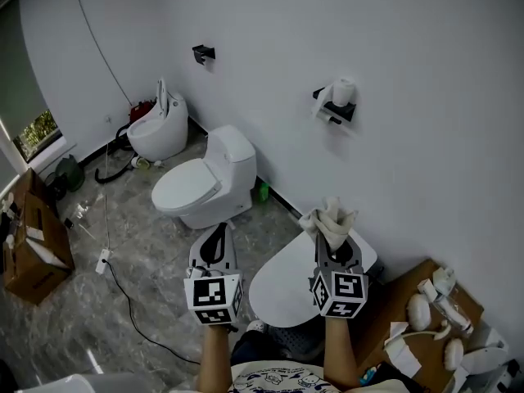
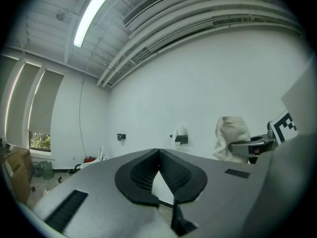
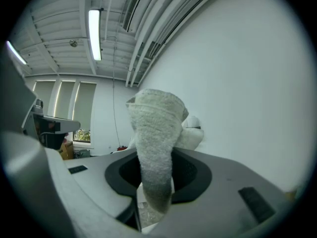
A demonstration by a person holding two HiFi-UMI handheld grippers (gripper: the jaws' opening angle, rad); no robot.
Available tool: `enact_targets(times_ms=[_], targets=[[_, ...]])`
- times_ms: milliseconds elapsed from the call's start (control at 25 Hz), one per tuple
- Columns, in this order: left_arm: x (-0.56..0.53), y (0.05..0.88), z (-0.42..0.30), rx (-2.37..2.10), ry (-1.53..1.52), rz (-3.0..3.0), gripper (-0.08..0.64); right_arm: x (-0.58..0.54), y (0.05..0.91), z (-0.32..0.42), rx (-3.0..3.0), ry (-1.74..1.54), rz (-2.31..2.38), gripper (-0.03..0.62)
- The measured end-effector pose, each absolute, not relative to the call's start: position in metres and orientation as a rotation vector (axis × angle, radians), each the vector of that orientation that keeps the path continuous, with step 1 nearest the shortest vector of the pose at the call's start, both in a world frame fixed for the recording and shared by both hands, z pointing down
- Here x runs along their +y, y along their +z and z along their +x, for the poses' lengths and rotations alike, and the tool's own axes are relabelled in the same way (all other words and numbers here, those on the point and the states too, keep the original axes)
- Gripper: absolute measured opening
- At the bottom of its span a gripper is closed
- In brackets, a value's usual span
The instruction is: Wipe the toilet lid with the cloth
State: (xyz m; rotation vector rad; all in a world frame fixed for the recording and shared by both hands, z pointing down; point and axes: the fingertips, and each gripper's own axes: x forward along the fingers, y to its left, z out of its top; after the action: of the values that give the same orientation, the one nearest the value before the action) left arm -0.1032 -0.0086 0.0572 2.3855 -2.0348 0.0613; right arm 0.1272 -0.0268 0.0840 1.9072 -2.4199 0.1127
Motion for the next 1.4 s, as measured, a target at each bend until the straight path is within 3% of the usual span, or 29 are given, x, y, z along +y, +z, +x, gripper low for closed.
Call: enact_targets(times_ms=[1400], targets=[[-0.016,0.038,-0.086,-2.060,0.040,2.419,0.003,-0.037,0.059,0.142,-2.476,0.037,1.905,0.109]])
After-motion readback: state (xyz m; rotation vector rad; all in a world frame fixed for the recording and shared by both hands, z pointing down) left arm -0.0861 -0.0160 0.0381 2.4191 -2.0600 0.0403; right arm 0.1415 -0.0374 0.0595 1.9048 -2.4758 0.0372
